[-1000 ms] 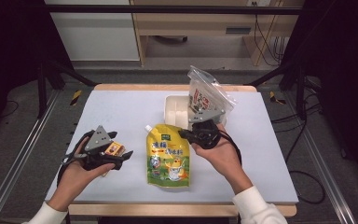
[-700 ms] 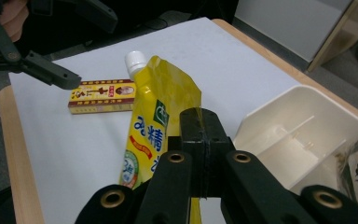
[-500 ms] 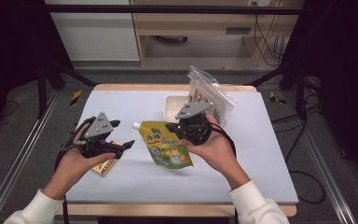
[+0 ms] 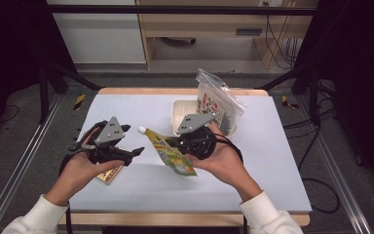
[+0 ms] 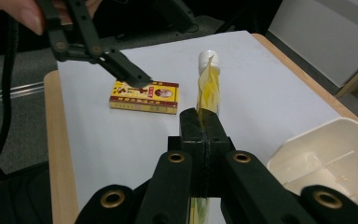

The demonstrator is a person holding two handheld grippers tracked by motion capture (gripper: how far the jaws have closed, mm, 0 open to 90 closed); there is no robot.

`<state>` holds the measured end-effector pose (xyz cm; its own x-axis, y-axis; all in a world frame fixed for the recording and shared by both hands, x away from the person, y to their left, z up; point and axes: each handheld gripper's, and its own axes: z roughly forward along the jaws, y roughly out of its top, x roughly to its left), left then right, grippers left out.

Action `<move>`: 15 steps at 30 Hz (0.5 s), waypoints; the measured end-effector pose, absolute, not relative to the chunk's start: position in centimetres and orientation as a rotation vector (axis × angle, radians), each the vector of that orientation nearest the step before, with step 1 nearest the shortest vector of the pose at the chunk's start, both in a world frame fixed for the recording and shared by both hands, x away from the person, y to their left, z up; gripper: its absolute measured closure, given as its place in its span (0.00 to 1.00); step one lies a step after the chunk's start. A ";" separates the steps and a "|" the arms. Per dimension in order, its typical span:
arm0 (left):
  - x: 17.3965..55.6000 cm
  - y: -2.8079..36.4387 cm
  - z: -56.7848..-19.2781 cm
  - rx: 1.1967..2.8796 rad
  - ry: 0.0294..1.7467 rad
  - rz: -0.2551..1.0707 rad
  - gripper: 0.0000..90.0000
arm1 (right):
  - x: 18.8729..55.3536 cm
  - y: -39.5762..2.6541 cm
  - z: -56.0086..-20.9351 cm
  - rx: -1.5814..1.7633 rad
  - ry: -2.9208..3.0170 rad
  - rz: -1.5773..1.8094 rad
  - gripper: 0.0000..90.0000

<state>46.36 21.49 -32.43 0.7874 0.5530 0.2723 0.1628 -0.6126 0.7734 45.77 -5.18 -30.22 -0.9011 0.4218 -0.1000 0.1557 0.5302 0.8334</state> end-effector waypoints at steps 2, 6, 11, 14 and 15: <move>46.4 21.4 -32.3 2.193 0.518 0.640 0.22 | 45.6 -5.0 -30.1 0.452 2.492 1.304 1.00; 46.3 21.0 -31.9 2.204 0.478 0.635 0.23 | 45.2 -4.7 -29.8 0.412 2.515 1.307 1.00; 46.5 19.9 -32.0 2.264 0.399 0.605 0.31 | 45.0 -4.4 -29.8 0.380 2.535 1.297 1.00; 46.8 19.5 -32.1 2.273 0.373 0.572 0.42 | 45.3 -4.7 -29.8 0.398 2.538 1.299 1.00; 47.0 19.3 -32.2 2.276 0.361 0.555 0.47 | 45.4 -4.8 -29.8 0.407 2.540 1.297 1.00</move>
<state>46.95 19.32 -32.16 0.8660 0.4145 0.2796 0.0882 -0.6770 0.7307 45.36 -4.79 -29.84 -0.9269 0.3610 -0.1022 0.1288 0.5619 0.8171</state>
